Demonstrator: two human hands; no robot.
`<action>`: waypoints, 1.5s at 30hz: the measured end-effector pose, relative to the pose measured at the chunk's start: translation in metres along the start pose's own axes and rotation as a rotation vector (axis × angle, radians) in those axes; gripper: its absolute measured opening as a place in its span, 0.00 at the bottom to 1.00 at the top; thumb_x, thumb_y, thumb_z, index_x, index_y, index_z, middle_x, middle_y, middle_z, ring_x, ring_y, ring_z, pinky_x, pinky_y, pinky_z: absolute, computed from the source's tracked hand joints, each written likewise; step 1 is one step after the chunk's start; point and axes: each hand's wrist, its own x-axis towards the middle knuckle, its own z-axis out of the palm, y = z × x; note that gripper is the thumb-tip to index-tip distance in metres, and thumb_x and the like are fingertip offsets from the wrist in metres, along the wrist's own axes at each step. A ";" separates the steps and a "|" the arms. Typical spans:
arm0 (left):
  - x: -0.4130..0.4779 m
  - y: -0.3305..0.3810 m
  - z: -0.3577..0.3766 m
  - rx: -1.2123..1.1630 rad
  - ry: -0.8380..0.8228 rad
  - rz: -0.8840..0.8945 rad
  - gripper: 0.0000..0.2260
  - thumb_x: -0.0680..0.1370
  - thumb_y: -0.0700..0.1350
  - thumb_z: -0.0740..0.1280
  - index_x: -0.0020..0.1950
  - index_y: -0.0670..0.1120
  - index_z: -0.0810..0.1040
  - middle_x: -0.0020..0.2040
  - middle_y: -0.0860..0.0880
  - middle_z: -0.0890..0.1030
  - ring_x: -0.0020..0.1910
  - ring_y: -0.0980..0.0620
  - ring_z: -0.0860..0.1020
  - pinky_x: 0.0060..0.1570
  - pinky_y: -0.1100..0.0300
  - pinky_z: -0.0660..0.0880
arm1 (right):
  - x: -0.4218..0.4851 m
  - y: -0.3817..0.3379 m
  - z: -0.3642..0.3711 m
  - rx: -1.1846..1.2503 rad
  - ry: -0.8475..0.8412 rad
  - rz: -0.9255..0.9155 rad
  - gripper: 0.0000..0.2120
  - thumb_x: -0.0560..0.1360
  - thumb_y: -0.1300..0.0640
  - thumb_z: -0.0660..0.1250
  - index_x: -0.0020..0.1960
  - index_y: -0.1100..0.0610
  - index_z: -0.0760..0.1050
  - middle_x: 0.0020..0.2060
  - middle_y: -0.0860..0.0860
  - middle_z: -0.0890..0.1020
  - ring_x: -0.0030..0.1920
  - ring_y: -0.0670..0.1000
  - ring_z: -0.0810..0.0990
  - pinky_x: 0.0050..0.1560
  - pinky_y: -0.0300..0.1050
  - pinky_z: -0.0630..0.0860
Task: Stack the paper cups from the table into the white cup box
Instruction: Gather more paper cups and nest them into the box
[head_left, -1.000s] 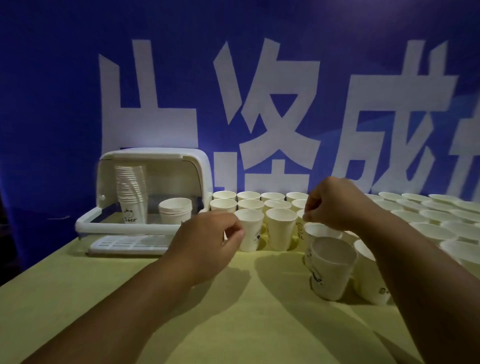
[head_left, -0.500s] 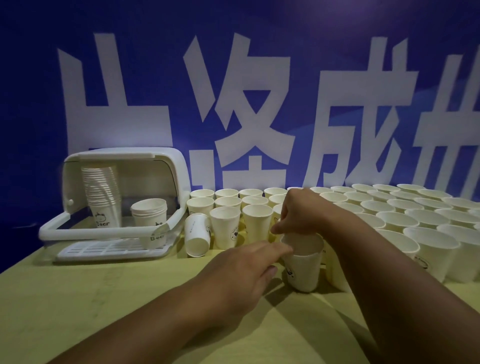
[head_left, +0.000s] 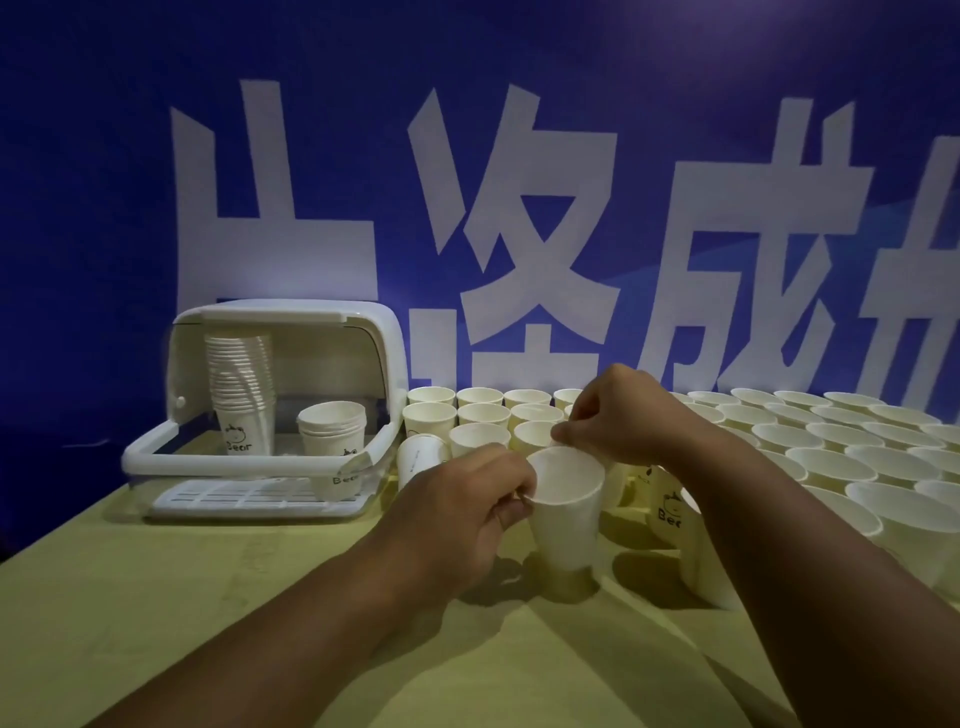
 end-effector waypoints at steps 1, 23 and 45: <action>0.000 -0.005 -0.005 0.017 0.026 0.008 0.06 0.81 0.46 0.67 0.51 0.57 0.74 0.47 0.60 0.75 0.45 0.58 0.74 0.42 0.62 0.75 | 0.001 -0.004 0.000 0.024 0.013 -0.008 0.11 0.74 0.50 0.74 0.53 0.55 0.85 0.39 0.47 0.82 0.40 0.48 0.80 0.38 0.37 0.77; -0.020 -0.104 -0.092 0.268 0.769 -0.254 0.03 0.83 0.39 0.65 0.53 0.43 0.78 0.50 0.50 0.76 0.45 0.51 0.74 0.41 0.69 0.68 | 0.068 -0.131 0.046 0.490 0.391 -0.169 0.07 0.79 0.53 0.69 0.54 0.53 0.82 0.47 0.49 0.80 0.44 0.48 0.77 0.31 0.30 0.67; -0.019 -0.111 -0.083 0.258 0.251 -0.636 0.04 0.83 0.52 0.63 0.58 0.56 0.72 0.59 0.56 0.76 0.57 0.53 0.76 0.58 0.51 0.79 | 0.057 -0.149 0.084 0.426 0.310 -0.290 0.06 0.79 0.54 0.68 0.54 0.53 0.81 0.56 0.49 0.77 0.54 0.49 0.77 0.52 0.39 0.71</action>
